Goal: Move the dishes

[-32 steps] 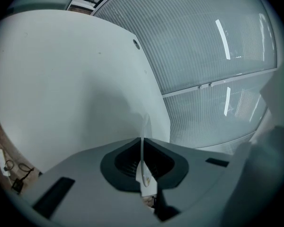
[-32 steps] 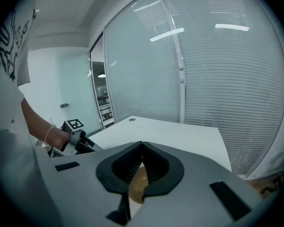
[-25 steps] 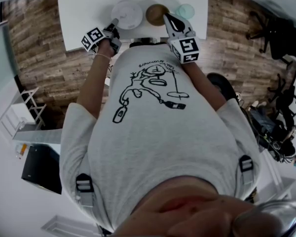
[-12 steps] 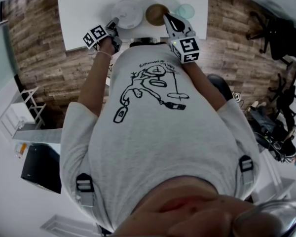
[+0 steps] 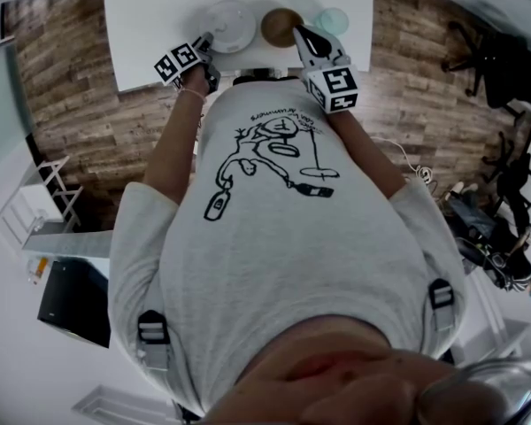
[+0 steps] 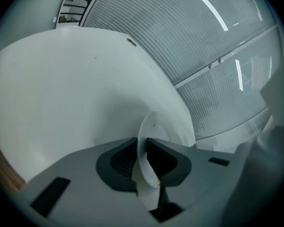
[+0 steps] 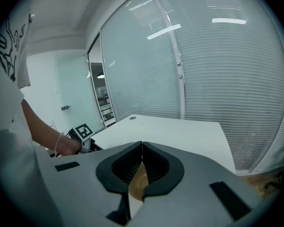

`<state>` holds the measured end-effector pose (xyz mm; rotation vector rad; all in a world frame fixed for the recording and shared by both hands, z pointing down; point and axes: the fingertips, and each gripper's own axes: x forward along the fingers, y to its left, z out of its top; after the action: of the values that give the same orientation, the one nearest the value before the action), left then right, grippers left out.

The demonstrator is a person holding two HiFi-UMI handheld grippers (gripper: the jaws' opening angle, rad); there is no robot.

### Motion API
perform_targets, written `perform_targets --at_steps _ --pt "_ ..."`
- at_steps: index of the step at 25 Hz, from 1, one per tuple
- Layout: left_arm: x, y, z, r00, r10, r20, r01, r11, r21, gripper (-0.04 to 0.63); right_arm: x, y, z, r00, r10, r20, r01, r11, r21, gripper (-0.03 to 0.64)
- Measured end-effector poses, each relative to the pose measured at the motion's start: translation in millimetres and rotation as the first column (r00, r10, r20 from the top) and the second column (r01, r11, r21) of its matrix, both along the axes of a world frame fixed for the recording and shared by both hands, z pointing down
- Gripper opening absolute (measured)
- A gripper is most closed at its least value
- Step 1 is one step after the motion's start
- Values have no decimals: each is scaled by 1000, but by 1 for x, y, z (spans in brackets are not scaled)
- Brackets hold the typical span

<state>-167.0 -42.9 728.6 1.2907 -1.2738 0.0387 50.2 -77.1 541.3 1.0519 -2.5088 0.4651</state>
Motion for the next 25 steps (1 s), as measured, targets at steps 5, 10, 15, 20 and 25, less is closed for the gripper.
perform_targets --at_steps 5,10,15,20,25 --pt "-3 3 2 997 16 74 -16 1000 0 66 -4 2 0 1000 -3 4 3 1000 3 35" --pt "-4 2 1 982 52 182 -53 999 -2 75 -3 1 2 1000 -1 0 1 1000 1 35" --pt "-1 1 0 952 108 285 -113 994 -1 81 -2 -1 2 1000 1 -7 -1 1000 5 35" --pt "1 2 -2 926 134 353 -144 990 2 87 1 1 1 1000 0 -14 0 1000 12 35" --pt "-5 4 -4 889 152 432 -170 985 3 97 -1 4 0 1000 2 -31 -1 1000 22 35"
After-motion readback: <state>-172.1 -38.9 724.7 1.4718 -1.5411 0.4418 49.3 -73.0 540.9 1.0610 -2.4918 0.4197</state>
